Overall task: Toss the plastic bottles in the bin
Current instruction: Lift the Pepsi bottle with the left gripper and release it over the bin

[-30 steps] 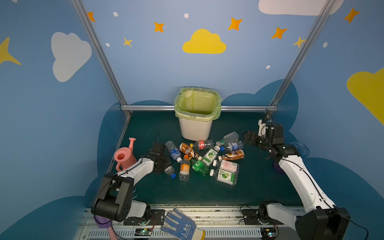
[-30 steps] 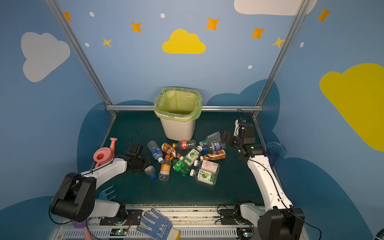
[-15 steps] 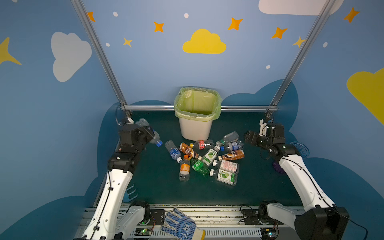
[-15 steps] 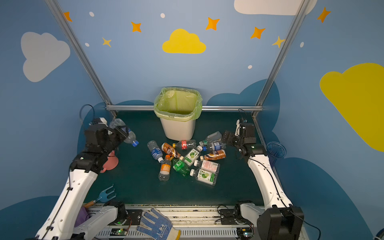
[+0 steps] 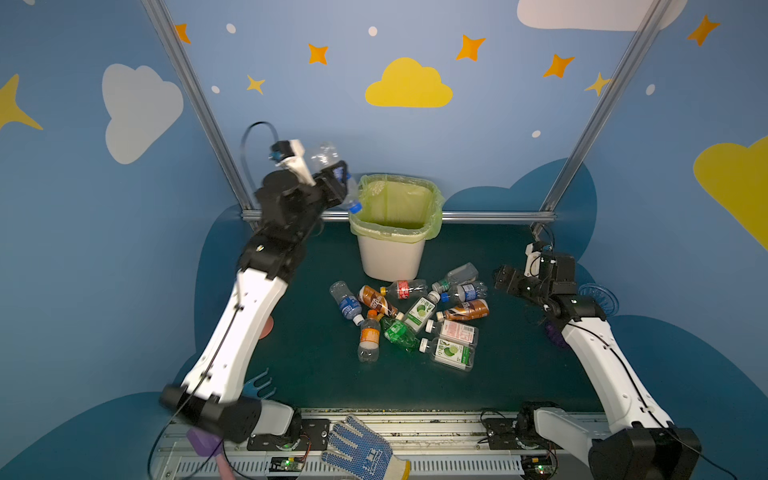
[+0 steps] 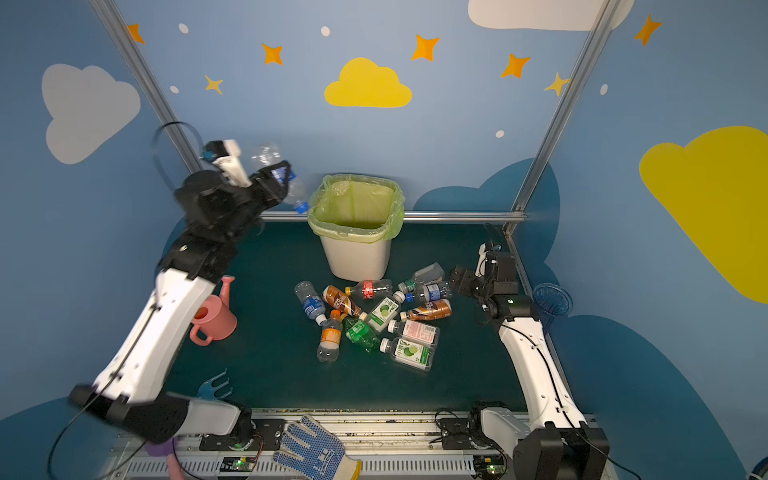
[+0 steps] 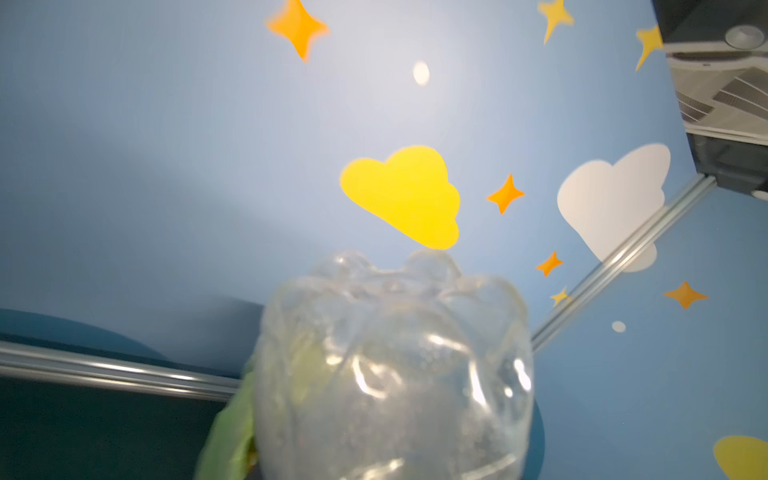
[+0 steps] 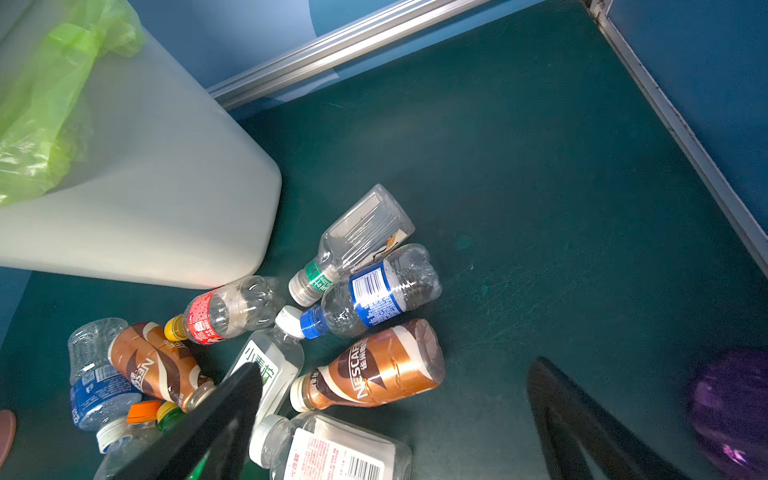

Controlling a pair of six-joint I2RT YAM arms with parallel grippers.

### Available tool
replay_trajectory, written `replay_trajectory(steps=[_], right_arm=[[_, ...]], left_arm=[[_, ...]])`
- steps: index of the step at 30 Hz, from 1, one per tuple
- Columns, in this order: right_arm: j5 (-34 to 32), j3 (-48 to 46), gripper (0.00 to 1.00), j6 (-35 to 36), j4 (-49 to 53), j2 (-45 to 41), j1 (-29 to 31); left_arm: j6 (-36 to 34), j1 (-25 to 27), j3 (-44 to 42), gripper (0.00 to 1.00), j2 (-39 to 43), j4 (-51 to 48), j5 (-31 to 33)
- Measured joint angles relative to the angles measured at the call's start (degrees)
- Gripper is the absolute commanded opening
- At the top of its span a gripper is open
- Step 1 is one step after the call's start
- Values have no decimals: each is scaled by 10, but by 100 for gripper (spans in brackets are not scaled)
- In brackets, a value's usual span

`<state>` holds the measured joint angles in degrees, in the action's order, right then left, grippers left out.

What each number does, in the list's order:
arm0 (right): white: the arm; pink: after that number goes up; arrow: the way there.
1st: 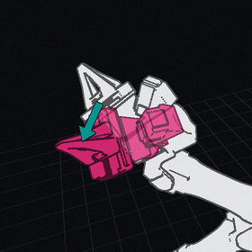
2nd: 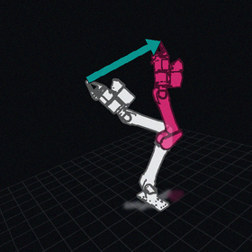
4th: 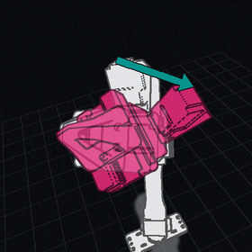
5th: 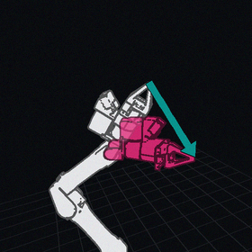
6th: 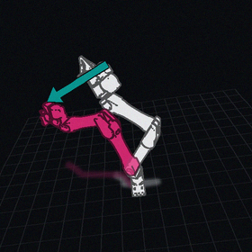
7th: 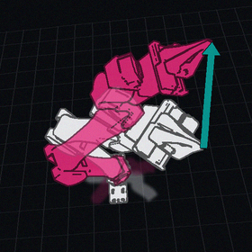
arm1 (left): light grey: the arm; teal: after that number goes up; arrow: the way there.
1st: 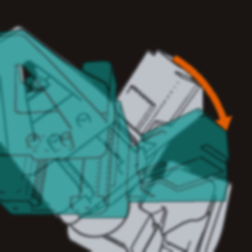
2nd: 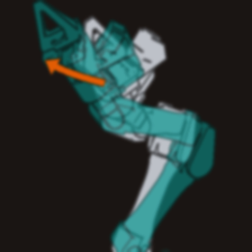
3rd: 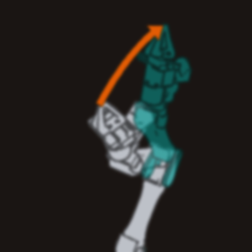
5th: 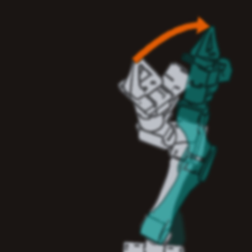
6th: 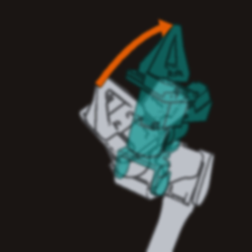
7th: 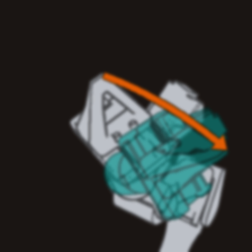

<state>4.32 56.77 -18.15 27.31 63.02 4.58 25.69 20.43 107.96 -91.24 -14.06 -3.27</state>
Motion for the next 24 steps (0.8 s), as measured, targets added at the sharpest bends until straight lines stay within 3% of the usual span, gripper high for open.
replay_trajectory(steps=[2, 5, 7, 10, 15, 19, 24], right_arm=[[6, 0, 98, 0, 2, -1, 0], [9, 0, 98, 0, 9, -7, -1], [9, -5, 98, 0, 9, -21, -3], [9, -15, 98, -2, 9, -39, -8], [9, -31, 98, -16, 11, -43, -11], [10, -35, 98, -38, 15, -37, -13], [22, -40, 98, -80, 16, -15, -15]], left_arm=[[-8, 28, 130, 80, -128, -65, -6], [-27, 42, 265, 99, -238, -151, -2], [-44, 43, 311, 100, -257, -186, 9], [-62, 42, 323, 100, -219, -188, 24], [-84, 43, 246, 100, -86, -136, 33], [-97, 45, 109, 100, 16, -68, 48], [-107, 45, -73, 100, 75, -28, 83]])
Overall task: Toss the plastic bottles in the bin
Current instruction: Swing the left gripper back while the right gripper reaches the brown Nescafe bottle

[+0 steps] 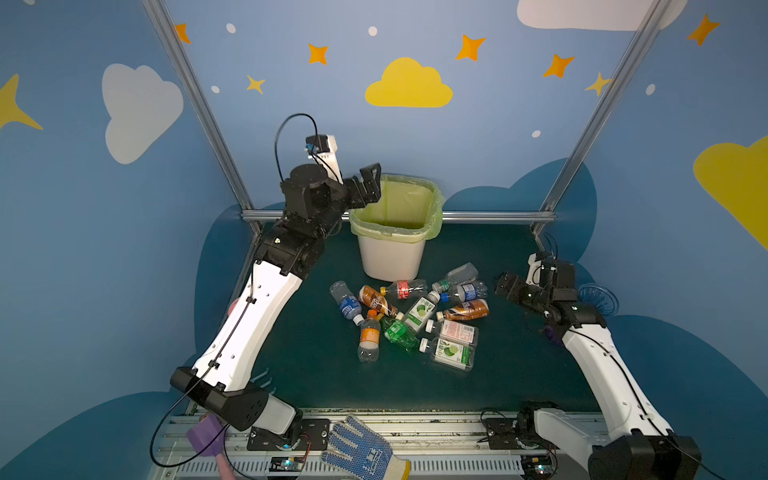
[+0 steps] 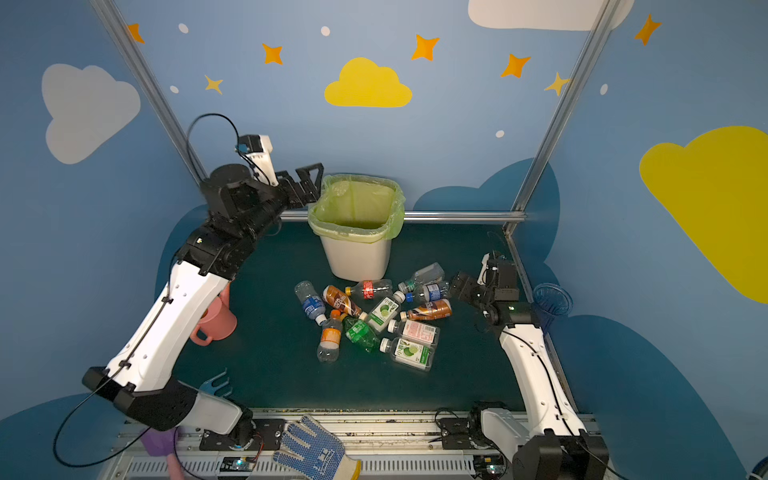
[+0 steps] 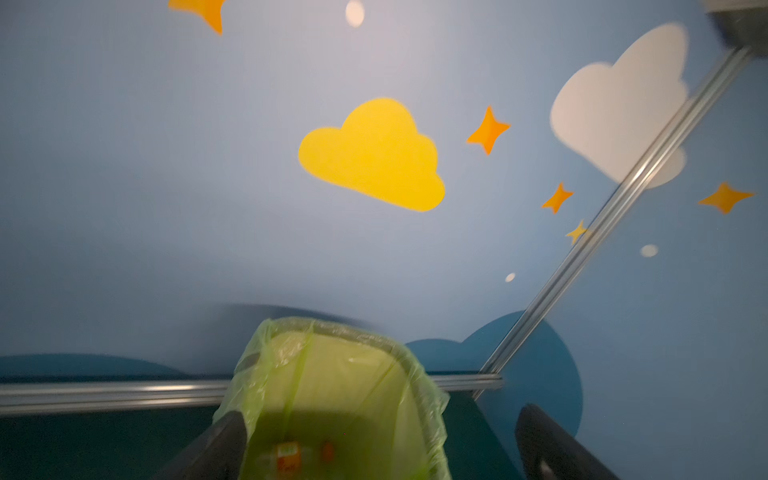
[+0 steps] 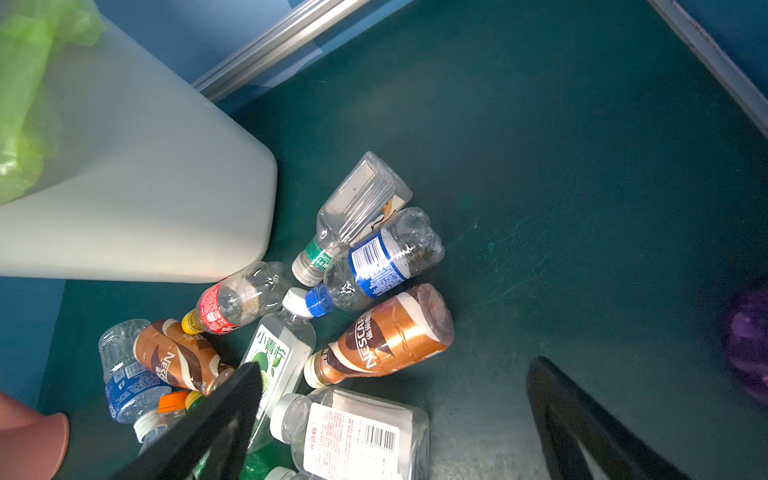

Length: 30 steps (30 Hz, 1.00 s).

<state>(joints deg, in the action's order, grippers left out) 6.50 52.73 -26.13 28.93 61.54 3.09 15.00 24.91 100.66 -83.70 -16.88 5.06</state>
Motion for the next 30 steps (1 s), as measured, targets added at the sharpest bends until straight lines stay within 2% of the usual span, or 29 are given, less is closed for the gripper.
replay_trajectory(steps=[7, 15, 23, 30], right_arm=[[52, -42, 98, -42, -13, 47, 0], [76, -68, 98, -73, -39, 85, 8], [85, -69, 95, -111, -63, 142, 28], [86, -72, 89, -144, -82, 171, 40]], left_arm=[[3, -6, -246, 100, 76, 9, 59], [70, -67, -424, 100, 192, 10, 89], [130, -83, -522, 100, 216, -10, 98], [173, -89, -545, 100, 212, -14, 96]])
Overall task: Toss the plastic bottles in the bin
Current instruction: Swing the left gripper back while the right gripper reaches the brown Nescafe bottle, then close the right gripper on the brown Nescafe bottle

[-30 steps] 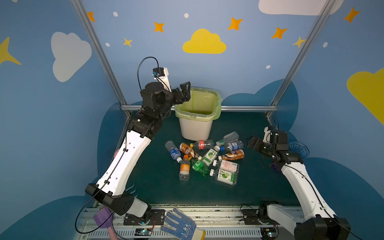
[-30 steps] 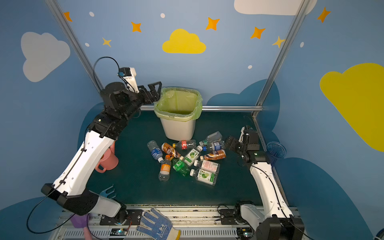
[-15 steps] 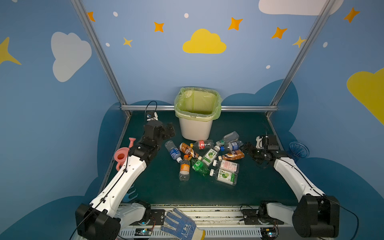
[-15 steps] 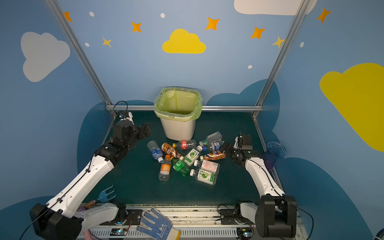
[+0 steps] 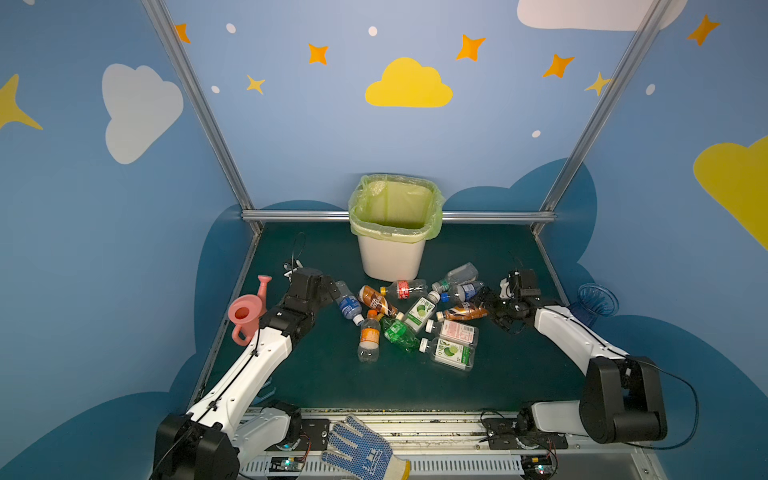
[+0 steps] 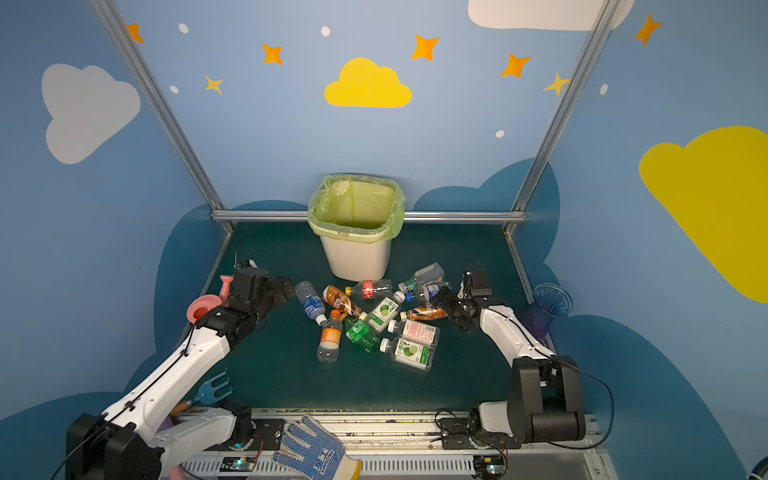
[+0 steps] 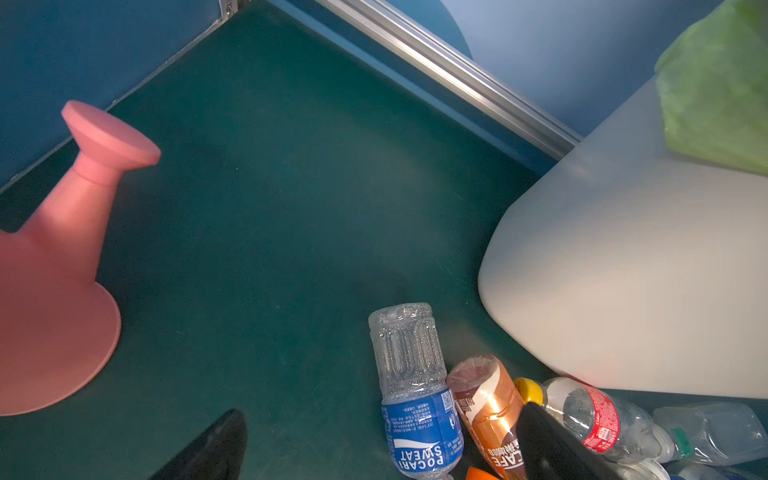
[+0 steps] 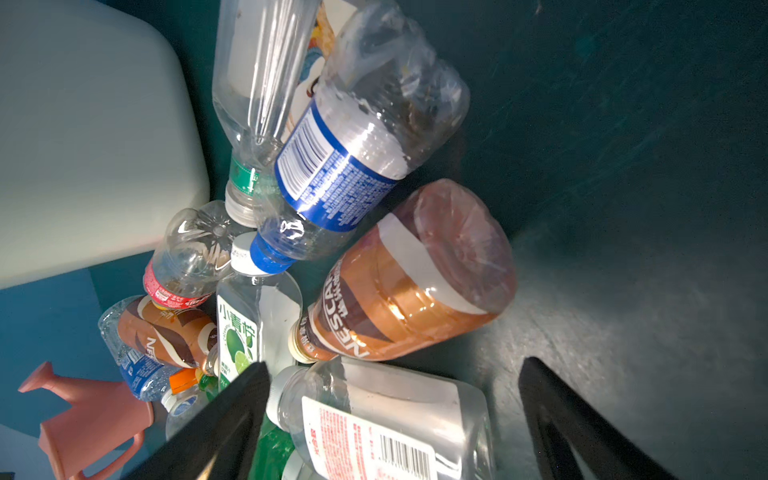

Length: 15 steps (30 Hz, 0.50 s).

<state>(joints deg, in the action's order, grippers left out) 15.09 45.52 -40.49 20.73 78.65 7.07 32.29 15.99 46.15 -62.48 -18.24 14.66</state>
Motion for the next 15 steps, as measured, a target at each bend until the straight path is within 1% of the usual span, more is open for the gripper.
replay_trajectory(steps=[7, 15], right_arm=[[-1, 0, 84, -25, -17, 45, 7], [-5, 3, 84, -47, -49, 81, 10]], left_arm=[[23, -2, 0, 100, -14, -1, -3], [27, -5, 0, 100, -14, -5, -2]])
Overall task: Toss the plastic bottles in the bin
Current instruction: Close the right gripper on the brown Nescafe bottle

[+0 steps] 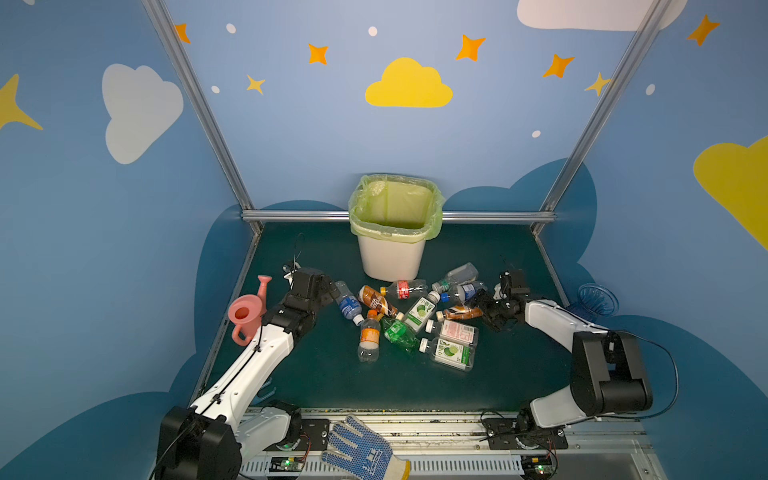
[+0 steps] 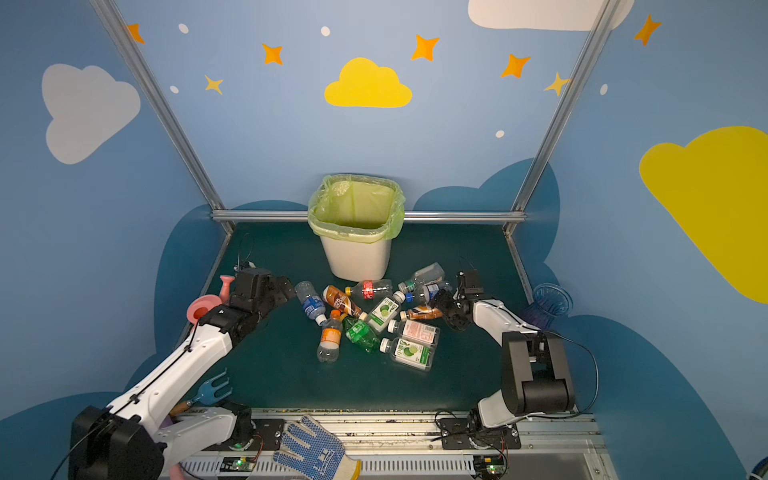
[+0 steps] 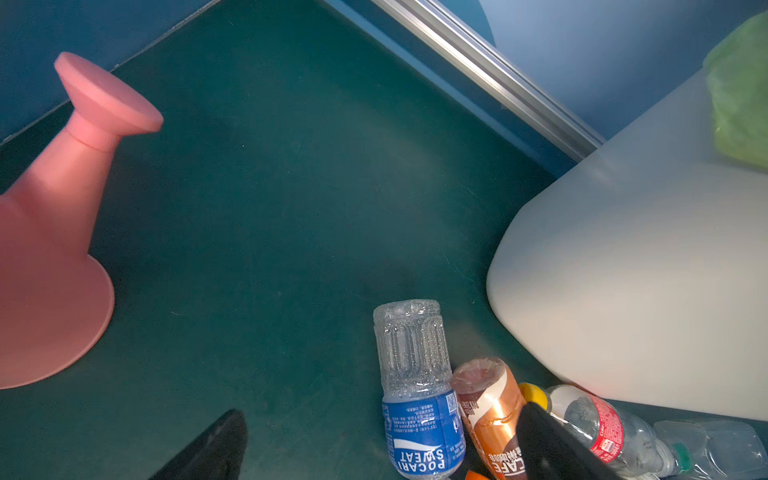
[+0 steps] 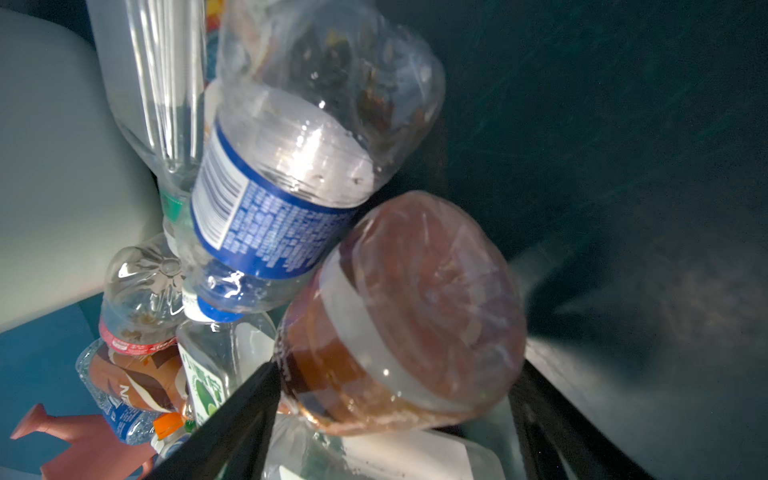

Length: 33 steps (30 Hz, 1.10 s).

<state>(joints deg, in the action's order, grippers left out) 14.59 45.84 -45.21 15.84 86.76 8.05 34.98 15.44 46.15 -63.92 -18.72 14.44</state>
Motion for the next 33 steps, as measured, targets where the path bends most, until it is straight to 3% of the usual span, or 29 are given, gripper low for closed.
replay_trajectory(steps=[18, 33], right_arm=[[-19, 0, 78, -86, -79, 38, 5], [-53, -11, 54, -113, -89, 34, 5]], left_arm=[[0, -9, -2, 100, 0, -13, 0], [4, -23, -15, 100, 19, -16, 0]])
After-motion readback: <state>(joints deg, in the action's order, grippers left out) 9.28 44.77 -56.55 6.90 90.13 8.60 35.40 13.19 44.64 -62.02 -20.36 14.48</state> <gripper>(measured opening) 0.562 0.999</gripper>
